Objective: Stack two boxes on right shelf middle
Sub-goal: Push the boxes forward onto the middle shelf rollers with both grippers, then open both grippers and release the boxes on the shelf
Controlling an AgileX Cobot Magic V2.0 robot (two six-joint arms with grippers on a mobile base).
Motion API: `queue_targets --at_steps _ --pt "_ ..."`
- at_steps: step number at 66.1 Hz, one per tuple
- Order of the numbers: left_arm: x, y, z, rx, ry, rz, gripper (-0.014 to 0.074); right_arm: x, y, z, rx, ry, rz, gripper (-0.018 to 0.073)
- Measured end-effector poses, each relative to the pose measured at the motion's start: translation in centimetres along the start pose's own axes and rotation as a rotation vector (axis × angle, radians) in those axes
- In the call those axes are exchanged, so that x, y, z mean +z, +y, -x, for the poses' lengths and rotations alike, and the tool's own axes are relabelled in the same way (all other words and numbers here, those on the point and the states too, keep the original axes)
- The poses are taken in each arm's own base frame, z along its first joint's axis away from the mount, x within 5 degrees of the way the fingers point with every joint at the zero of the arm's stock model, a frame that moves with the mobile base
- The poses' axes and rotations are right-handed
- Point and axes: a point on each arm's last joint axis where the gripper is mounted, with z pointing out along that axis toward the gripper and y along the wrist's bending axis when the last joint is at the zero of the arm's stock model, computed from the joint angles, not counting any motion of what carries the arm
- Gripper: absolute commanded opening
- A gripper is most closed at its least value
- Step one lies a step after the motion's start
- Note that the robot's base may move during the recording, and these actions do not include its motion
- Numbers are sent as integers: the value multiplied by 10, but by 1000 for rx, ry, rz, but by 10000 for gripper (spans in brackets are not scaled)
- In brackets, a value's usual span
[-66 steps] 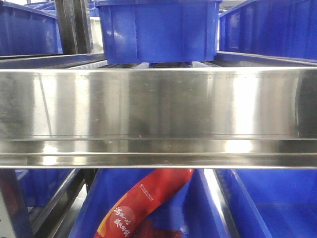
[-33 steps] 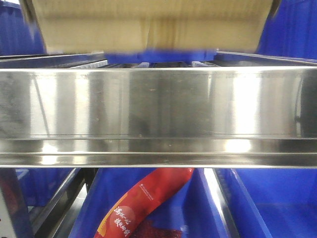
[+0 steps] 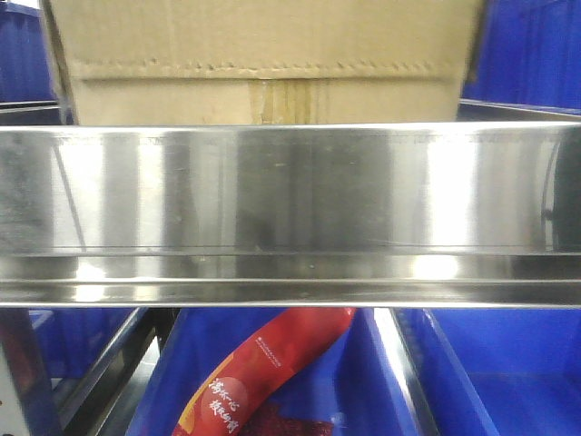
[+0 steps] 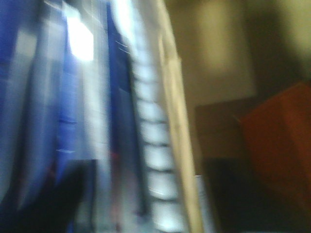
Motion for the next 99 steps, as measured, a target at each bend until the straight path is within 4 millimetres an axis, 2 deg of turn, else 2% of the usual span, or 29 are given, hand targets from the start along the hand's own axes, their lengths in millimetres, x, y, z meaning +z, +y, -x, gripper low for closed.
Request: queue_targets --at_steps 8,18,28,36,41,45,50,53,62,71,86,99 --pt "-3 1 1 -2 -11 -3 453 -1 -1 -1 -4 11 -4 569" --pt "-16 3 1 -15 -36 -21 442 -13 1 -1 -9 -6 -5 569" --pt "-46 10 1 -40 -92 -49 442 -40 6 0 -23 -68 -6 569" --pt "-70 17 -2 -52 -135 -54 442 -69 12 0 -33 -151 -3 568" --pt "-82 21 -8 -56 -145 -59 440 -86 15 -1 -40 -193 -2 517" --pt "-93 24 -17 -58 -144 -66 417 -100 18 -3 -47 -223 -2 427" --pt "-99 25 -34 -53 -113 -77 352 -112 20 -7 -51 -247 -3 261" --pt "-103 27 -48 -47 -99 -76 276 -116 20 -12 -53 -258 -9 120" --pt "-111 30 -87 -31 -132 -94 75 -117 16 -33 -63 -256 -46 -169" --pt "-117 32 -128 -21 -217 -118 -114 -107 11 -63 -79 -251 -67 -160" --pt "-129 36 -185 -21 -399 -153 -111 -96 3 -121 -125 -317 -96 -162" --pt "-137 39 -232 -26 -530 -174 -111 -97 -2 -177 -195 -419 -132 -162"
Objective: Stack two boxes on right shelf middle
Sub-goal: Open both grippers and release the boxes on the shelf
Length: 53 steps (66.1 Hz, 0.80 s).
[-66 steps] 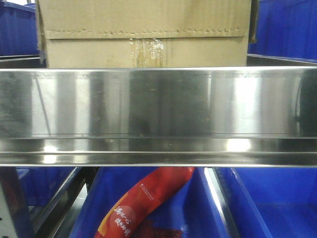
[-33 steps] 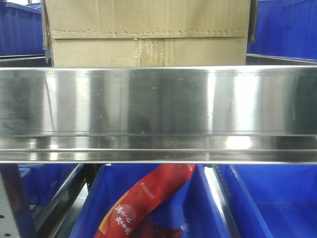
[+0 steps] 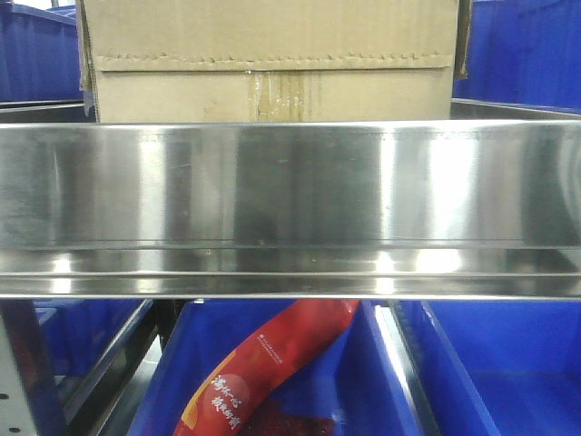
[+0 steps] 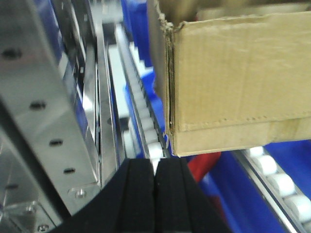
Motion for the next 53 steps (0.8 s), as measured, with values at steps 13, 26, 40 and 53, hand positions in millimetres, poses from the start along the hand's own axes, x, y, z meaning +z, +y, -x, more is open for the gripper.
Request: queue_targets --at_steps 13,26,40,53 --pt "-24 1 -40 -4 -79 -10 -111 -29 5 -52 -16 -97 -23 -162" --pt "-38 1 -61 -15 -129 -15 -111 -62 10 -78 -24 -241 -41 -162" --pt "-45 2 -61 -19 -169 -16 -111 -79 11 -81 -28 -336 -52 -162" --pt "-45 2 -60 -19 -170 -16 -111 -79 11 -81 -28 -339 -52 -162"
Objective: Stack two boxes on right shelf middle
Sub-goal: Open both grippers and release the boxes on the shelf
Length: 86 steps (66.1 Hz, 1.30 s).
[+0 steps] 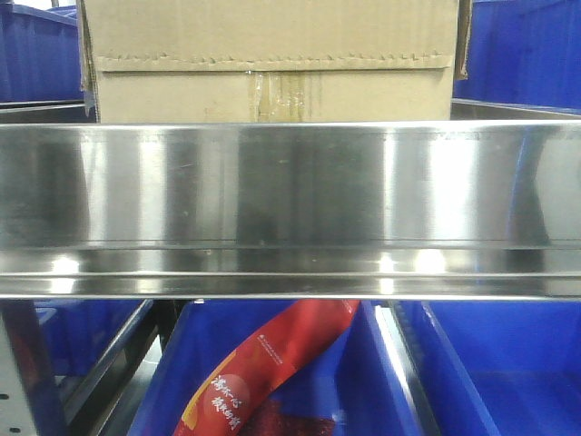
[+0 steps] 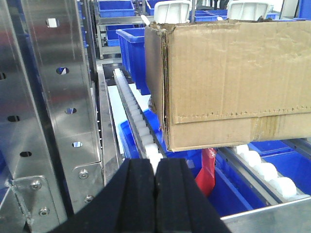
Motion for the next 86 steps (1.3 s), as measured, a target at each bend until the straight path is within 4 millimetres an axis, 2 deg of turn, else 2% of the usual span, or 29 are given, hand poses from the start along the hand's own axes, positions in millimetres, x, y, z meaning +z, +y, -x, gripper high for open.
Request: queue_targets --at_steps 31,45,60,69,78,86 --pt "0 0 -1 0 1 -1 -111 0 0 0 0 0 0 -162" --pt "3 3 -14 -23 16 65 -111 0 0 0 -2 0 0 -162" --pt "-1 6 -55 -13 -120 192 -111 0 0 0 -2 -1 0 -162" --pt "0 5 -90 -26 -149 233 -111 0 0 0 -2 -1 0 -162" --pt "9 4 -127 -34 -102 227 -111 0 0 0 -2 -1 0 -162" --pt "12 4 -138 -40 -73 225 -111 0 0 0 -2 -1 0 -162"
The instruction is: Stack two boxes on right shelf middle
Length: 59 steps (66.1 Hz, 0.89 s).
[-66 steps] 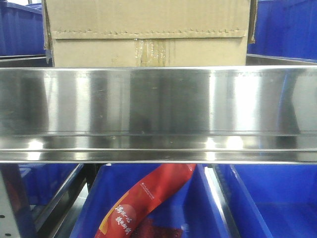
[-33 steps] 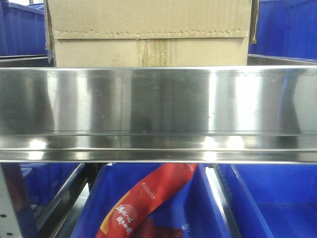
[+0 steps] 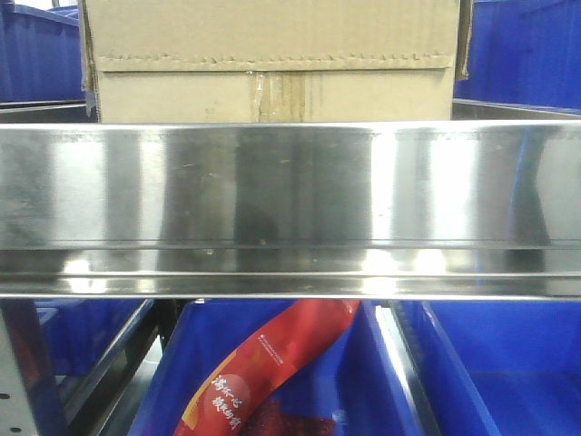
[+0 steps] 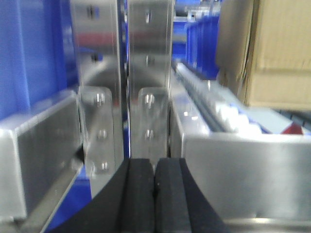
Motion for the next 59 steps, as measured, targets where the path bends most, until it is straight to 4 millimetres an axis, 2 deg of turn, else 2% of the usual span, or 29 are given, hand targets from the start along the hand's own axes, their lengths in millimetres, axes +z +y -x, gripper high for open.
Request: queue_targets --at_steps 59 --pt "0 0 4 2 -45 -1 -111 0 0 0 0 -1 0 -162"
